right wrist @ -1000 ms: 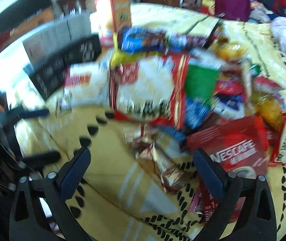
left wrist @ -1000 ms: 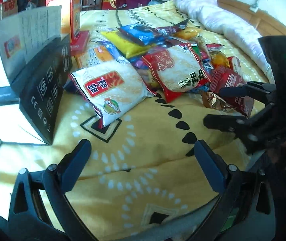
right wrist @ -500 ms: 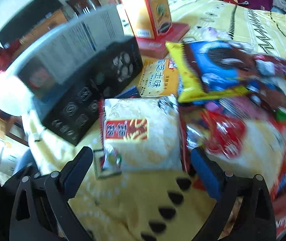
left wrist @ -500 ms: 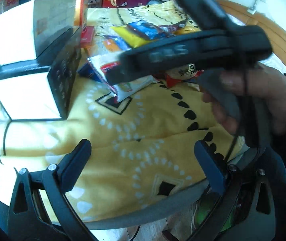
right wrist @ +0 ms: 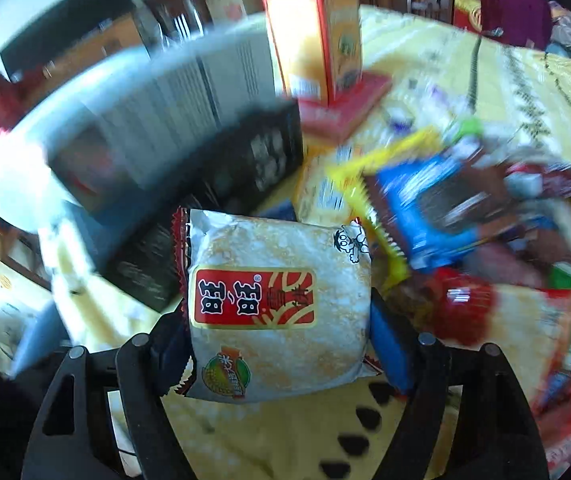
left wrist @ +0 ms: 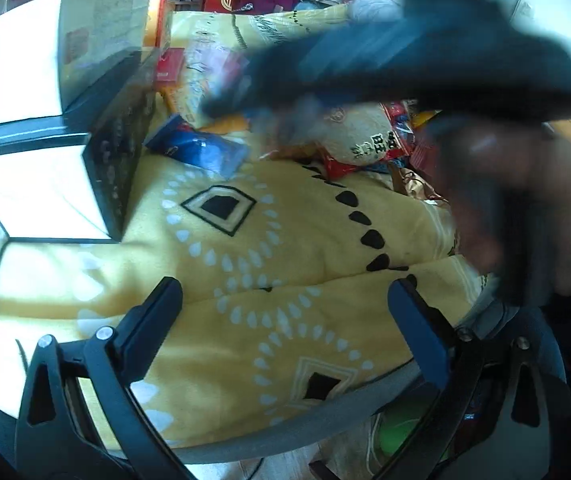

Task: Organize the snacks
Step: 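Grasp the large Wangwang rice-cracker bag with the right tool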

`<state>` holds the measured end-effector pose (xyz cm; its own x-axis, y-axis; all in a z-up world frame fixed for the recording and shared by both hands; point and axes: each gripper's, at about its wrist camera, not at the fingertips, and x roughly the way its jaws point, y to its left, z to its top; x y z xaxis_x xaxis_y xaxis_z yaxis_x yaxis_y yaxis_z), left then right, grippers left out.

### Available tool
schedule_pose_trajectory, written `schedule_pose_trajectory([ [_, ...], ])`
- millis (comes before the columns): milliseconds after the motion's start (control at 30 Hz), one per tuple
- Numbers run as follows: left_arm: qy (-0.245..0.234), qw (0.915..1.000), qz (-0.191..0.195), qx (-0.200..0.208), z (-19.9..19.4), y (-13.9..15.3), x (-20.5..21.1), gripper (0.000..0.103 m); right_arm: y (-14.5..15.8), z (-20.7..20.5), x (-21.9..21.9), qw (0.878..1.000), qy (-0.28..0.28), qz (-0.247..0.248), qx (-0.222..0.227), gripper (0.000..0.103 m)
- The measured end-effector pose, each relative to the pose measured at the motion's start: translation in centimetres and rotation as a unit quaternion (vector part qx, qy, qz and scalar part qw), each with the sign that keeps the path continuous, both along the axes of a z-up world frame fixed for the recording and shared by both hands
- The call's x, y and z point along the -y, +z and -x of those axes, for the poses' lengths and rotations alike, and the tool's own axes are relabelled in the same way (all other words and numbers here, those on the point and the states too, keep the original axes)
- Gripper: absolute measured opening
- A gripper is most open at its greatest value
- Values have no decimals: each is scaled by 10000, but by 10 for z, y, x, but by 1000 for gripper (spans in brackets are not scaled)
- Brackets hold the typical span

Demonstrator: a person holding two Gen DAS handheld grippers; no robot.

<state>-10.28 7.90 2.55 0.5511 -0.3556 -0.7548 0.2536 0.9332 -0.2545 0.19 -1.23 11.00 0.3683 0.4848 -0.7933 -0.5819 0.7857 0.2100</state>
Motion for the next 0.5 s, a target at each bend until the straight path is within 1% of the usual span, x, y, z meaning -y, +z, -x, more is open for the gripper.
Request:
schedule_pose_trajectory([
  [100, -241, 9996, 107, 29, -6, 7, 17, 103, 45, 16, 47, 9974, -341, -526, 352, 80],
  [200, -662, 9976, 210, 65, -18, 14, 47, 103, 72, 26, 111, 9909, -994, -701, 583, 81],
  [267, -1013, 9945, 263, 88, -28, 18, 71, 103, 78, 35, 156, 9851, -1470, -617, 638, 81],
  [333, -1417, 9896, 187, 157, -34, 21, 99, 103, 76, 41, 197, 9789, -1864, -626, 560, 81],
  [367, -1710, 9850, 42, 238, -37, 24, 114, 103, 74, 45, 212, 9758, -2023, -638, 528, 81],
  [433, -2102, 9761, -282, 482, -48, 32, 135, 102, 71, 52, 234, 9716, -2207, -696, 485, 81],
  [500, -2396, 9683, -386, 595, -64, 39, 151, 102, 68, 61, 249, 9681, -2330, -789, 470, 81],
])
